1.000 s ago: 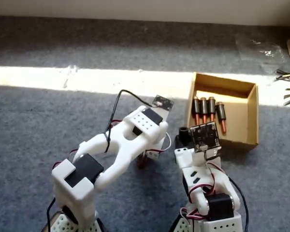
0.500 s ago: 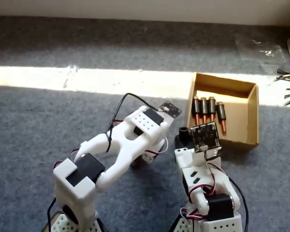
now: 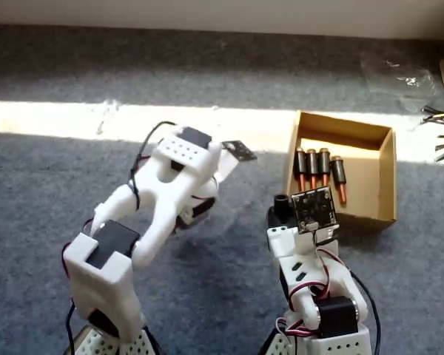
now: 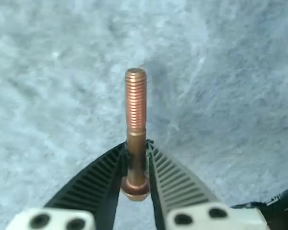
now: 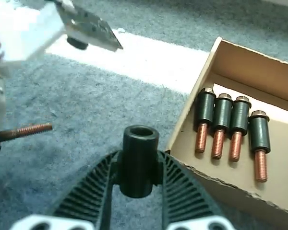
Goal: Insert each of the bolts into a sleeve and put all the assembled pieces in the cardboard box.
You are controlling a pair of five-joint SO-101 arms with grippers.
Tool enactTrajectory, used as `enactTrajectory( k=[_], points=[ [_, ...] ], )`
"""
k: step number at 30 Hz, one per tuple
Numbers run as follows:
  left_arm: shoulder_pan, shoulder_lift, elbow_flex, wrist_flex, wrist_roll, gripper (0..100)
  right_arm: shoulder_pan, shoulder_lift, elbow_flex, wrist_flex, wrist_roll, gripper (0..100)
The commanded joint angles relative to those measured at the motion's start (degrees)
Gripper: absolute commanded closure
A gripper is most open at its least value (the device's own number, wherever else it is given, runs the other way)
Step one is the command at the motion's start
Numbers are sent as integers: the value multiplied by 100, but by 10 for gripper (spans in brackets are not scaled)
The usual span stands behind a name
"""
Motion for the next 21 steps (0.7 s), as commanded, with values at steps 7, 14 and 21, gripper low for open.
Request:
enactTrajectory(
  k=[7, 14, 21],
  points=[
    [-919, -13, -1534, 730, -2435, 995, 66, -57, -84, -163, -26, 995],
    [-971, -4, -1534, 642, -4088, 995, 57, -57, -84, -163, -26, 995],
    [-1209, 664, -1560, 651, -6277, 995, 48, -57, -84, -163, -26, 995]
  ],
)
